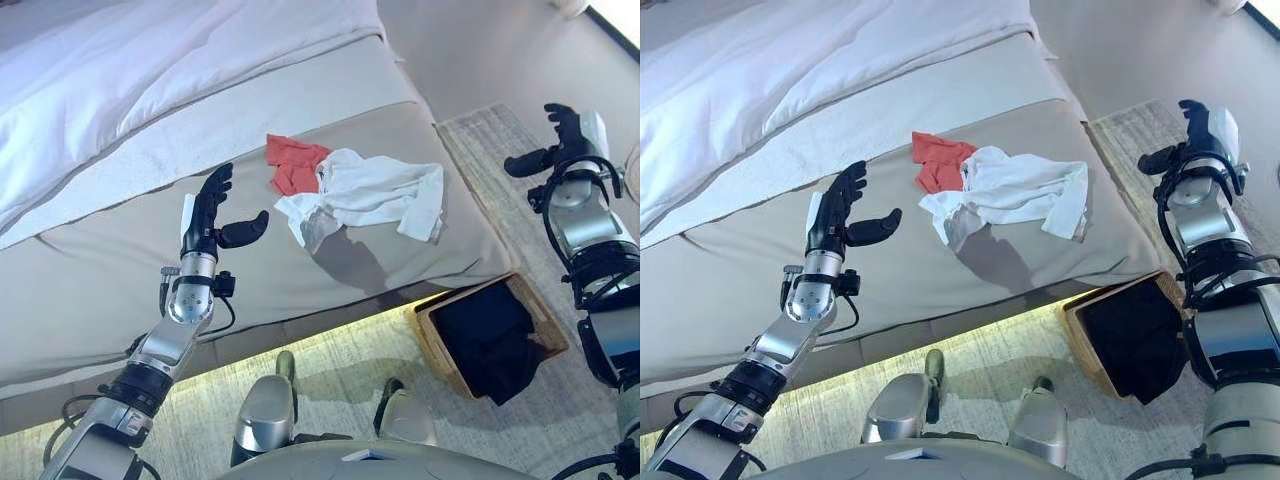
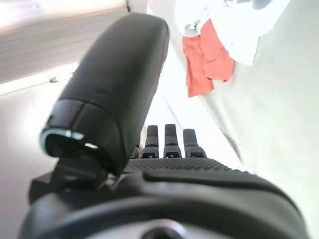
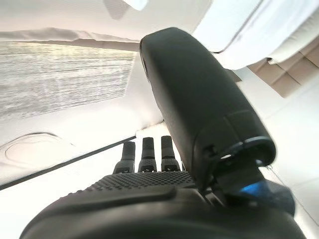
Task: Pick up the clothes from the bed and place them into the basket
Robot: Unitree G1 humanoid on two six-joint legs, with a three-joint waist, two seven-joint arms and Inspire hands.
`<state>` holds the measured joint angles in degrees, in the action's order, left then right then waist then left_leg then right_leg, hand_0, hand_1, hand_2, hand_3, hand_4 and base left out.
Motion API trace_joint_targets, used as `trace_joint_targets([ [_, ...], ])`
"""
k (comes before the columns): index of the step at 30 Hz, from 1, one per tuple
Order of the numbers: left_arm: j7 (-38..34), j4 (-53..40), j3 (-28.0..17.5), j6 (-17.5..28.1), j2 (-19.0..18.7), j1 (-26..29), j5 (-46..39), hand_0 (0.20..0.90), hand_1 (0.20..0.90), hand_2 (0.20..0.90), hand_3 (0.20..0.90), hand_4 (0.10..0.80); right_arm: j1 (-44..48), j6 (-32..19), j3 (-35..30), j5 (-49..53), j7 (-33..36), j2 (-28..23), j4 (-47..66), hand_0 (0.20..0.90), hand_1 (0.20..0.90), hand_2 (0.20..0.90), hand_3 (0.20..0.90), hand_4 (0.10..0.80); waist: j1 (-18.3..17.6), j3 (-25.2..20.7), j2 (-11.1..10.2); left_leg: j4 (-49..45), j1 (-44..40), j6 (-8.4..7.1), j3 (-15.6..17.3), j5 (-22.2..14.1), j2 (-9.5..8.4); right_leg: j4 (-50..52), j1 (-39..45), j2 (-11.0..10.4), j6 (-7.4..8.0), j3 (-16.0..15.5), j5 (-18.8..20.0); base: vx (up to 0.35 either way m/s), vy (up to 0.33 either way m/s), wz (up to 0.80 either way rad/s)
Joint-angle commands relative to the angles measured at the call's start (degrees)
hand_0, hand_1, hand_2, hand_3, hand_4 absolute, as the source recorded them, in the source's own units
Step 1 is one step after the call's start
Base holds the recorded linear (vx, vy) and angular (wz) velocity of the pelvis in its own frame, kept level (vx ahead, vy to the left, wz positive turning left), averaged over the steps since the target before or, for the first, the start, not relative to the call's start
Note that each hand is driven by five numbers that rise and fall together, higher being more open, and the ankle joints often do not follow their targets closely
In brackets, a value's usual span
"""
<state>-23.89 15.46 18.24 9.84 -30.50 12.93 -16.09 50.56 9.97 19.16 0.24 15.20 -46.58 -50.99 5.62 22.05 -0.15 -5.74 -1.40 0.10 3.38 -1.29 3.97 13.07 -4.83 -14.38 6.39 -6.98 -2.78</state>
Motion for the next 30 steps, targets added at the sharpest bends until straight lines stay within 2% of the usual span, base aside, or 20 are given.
trace_joint_targets([
  [1, -0.9, -3.21, 0.66, 6.74, -0.15, 2.53, -0.88, 0.9, 0.9, 0.9, 0.9, 0.8, 10.11, -0.7, 6.01, -2.01, 3.29, -3.44, -4.46, 0.9, 0.9, 0.9, 0.9, 0.8, -0.16, -3.59, -1.45, -1.94, 1.75, -1.19, -3.17, -5.83, 2.58, -5.16, -6.7, 1.43, 0.88, 3.75, 7.08, -0.033, -0.297, 0.41],
  [2, -0.71, -3.1, 1.22, 6.47, -0.03, 2.79, -1.51, 0.9, 0.9, 0.9, 0.9, 0.8, 10.22, 0.24, 6.16, -1.6, 3.25, -3.69, -4.05, 0.9, 0.9, 0.9, 0.9, 0.8, -0.17, -3.14, -1.5, -3.02, 2.53, -1.34, -4.27, -5.64, 3.04, -3.02, -7.32, 1.77, 0.59, 3.72, 6.01, 0.06, -0.346, 1.04],
  [3, -0.18, -3.37, 1.5, 6.88, 0.31, 2.19, -2.36, 0.9, 0.9, 0.9, 0.9, 0.8, 8.9, 0.98, 6.85, 0.02, 2.57, -5.52, -1.94, 0.9, 0.9, 0.9, 0.9, 0.8, -0.06, -2.66, -1.87, -3.44, 3.74, -2.26, -5.43, -3.94, 3.76, -1.01, -6.92, 2.74, -0.65, 1.96, 4.19, 0.094, -0.285, 1.18],
  [4, -0.26, -4.14, 1.51, 6.84, 0.65, 1.85, -0.61, 0.9, 0.9, 0.9, 0.9, 0.8, 8.1, 1.48, 6.74, 0.33, 2.14, -6.17, -0.48, 0.9, 0.9, 0.9, 0.9, 0.8, 0.35, -2.28, -1.93, -3.6, 4.52, -2.97, -4.73, -2.2, 4.78, -0.78, -6.12, 2.11, -1.15, -0.08, 3.59, 0.121, -0.255, 0.95],
  [6, 0.29, -4.24, 2.76, 7.5, 0.67, 1.74, 0.11, 0.9, 0.9, 0.9, 0.9, 0.8, 8.24, 0.39, 7.55, 0.46, 1.54, -6.87, -1.11, 0.9, 0.9, 0.9, 0.9, 0.8, 0.87, -1.54, -1.45, -3.79, 6.4, -3.56, -4.69, 0.76, 6.09, 0.5, -5.94, 2.51, -2.49, -1.32, 1.99, 0.135, -0.155, 0.34],
  [11, -0.13, -4.15, 4.71, 10.11, 1.55, 1.67, -0.11, 0.9, 0.9, 0.9, 0.9, 0.8, 14.05, 0.0, 11.5, -0.43, 1.23, -6.3, -4.21, 0.9, 0.9, 0.9, 0.9, 0.8, 2.77, -0.06, 0.5, -2.24, 8.27, -4.5, -5.87, 1.86, 5.94, 4.35, -8.38, 1.22, -3.26, -3.75, -0.38, 0.062, -0.032, 0.3],
  [16, -0.81, -6.46, 6.25, 12.39, 1.41, 2.24, -0.41, 0.9, 0.9, 0.9, 0.9, 0.8, 21.48, 1.25, 14.56, -0.47, 2.55, -4.66, -7.26, 0.9, 0.9, 0.9, 0.9, 0.8, 4.03, 2.83, 3.04, -2.34, 11.02, -4.23, -6.47, 1.01, 4.16, 8.83, -12.9, -0.49, -3.04, -4.24, -1.57, -0.018, 0.037, 0.28],
  [22, -2.61, -10.14, 7.36, 13.62, 1.45, 3.42, -0.37, 0.9, 0.9, 0.9, 0.9, 0.8, 29.03, 3.76, 17.61, -0.9, 2.87, -3.01, -10.5, 0.9, 0.9, 0.9, 0.9, 0.8, 5.28, 7.74, 5.59, -8.76, 18.21, -3.07, -8.02, -0.45, 0.6, 16.1, -19.59, -2.07, -3.09, -3.52, -3.44, -0.053, 0.034, 0.29],
  [28, -6.02, -13.4, 8.56, 15.3, 0.41, 3.7, 0.6, 0.9, 0.9, 0.9, 0.9, 0.8, 32.68, 6.92, 20.78, -2.23, 3.98, -1.65, -11.15, 0.9, 0.9, 0.9, 0.9, 0.8, 6.58, 7.74, 7.02, -16.74, 32.23, -1.72, -8.8, -2.15, -1.35, 21.87, -30.27, -2.08, -3.77, -2.81, -5.01, -0.052, 0.013, 0.15],
  [30, -6.55, -13.82, 8.62, 16.01, 0.15, 3.84, 0.83, 0.9, 0.9, 0.9, 0.9, 0.8, 33.0, 7.57, 21.22, -2.93, 4.17, -1.79, -11.46, 0.9, 0.9, 0.9, 0.9, 0.8, 6.77, 7.74, 7.18, -18.04, 34.27, -1.58, -9.1, -2.4, -1.67, 22.99, -31.85, -2.16, -3.91, -2.81, -5.28, -0.014, -0.038, 0.12],
])
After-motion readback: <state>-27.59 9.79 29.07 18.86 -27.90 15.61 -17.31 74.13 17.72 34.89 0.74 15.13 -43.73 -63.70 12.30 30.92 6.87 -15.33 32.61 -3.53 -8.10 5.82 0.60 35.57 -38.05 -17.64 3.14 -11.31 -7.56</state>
